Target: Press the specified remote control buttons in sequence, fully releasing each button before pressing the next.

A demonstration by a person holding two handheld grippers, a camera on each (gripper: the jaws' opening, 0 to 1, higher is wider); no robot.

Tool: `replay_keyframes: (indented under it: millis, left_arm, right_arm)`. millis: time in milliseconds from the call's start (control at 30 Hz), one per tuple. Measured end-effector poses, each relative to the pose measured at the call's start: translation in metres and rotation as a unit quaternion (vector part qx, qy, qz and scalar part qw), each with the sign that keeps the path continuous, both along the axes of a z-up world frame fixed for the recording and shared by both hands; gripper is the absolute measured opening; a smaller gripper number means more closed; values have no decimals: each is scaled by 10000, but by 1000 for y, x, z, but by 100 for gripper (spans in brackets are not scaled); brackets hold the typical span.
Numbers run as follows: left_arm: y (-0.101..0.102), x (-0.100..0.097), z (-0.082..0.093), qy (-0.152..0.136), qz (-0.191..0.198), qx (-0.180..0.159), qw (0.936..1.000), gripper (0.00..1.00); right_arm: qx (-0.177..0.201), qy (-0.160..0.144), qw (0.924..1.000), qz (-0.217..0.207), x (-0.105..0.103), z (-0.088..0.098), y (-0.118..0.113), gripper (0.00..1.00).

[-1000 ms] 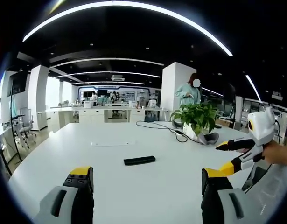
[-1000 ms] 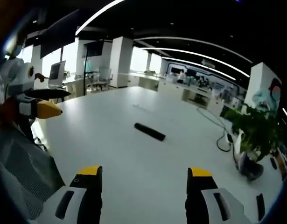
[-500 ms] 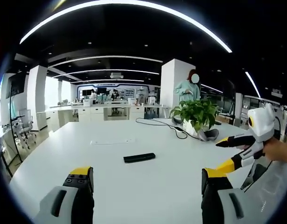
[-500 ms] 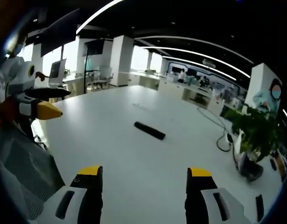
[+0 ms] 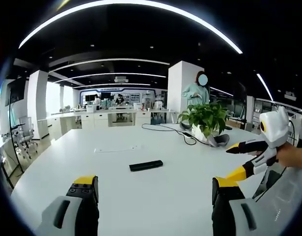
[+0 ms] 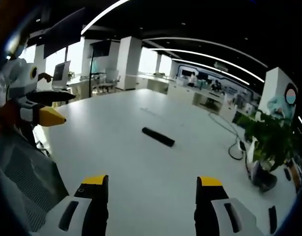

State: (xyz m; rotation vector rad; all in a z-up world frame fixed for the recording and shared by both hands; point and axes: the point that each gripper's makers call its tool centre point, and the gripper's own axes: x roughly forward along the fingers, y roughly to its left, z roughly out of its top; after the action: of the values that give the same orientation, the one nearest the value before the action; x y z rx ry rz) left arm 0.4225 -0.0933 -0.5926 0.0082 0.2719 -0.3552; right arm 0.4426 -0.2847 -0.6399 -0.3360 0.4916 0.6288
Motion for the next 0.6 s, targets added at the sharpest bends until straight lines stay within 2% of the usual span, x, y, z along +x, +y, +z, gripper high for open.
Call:
replay_keyframes:
  millis: [600]
  left_arm:
    - [-2,1,-2,24,-45,61,10000,100]
  right_arm:
    - [-46,39,10000,52,-1,-3,0,71]
